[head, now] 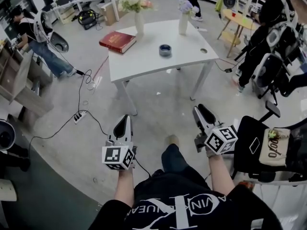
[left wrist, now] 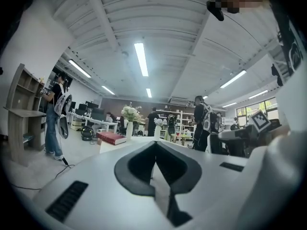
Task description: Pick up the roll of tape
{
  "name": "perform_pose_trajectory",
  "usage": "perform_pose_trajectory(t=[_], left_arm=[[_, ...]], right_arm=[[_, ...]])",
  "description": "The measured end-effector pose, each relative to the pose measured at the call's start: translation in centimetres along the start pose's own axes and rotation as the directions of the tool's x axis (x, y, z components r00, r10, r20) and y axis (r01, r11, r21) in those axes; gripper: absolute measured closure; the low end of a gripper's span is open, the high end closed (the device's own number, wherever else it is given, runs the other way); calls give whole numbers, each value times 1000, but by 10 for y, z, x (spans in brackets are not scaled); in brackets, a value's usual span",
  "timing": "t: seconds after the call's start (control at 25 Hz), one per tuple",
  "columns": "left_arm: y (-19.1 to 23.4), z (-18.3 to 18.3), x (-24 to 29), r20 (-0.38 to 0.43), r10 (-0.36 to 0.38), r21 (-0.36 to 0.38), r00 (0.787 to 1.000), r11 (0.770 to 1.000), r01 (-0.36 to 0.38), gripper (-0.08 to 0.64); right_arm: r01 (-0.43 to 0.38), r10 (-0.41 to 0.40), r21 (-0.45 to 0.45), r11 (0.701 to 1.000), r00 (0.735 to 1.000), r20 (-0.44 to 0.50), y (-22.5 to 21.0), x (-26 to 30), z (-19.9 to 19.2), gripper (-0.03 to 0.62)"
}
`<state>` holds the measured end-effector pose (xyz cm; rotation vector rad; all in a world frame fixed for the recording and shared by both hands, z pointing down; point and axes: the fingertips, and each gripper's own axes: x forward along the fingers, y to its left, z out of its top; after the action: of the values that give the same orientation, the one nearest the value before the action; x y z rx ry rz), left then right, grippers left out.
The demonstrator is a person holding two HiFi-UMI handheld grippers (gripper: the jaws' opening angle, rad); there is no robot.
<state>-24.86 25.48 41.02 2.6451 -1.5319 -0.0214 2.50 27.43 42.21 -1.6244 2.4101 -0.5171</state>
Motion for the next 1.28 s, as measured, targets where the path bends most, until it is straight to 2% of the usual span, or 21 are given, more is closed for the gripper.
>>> perform_pose_trajectory(t=[0.12,0.28,0.44,0.56,0.76,1.28], left_arm=[[1,-4,21,-22,-18,-1,1000,1000,18,558],[12,-3,57,-30,-6,-24,1000,1000,5,558],[18,5,94,-24,-8,-25,1000,1000,8,558],[23,12,125,-17,1,-33,1000,999,-2,558],[27,7,166,-42,10,-44,999,999,-12,558],[21,2,268,-59,50,-27,997,998,-51,558]], right_arm=[[13,-13,40,999,1000,-1,-17,15,3,462],[-1,1,41,999,1000,-16,-33,42,10,445],[22,-21,81,996,1000,-13,-63,67,21,445],[10,-8,89,996,1000,-17,-79,91,34,445],[11,-5,122,992,999,-45,-112,120,39,443],[-83,99,162,983,991,-89,-179,191,52,443]])
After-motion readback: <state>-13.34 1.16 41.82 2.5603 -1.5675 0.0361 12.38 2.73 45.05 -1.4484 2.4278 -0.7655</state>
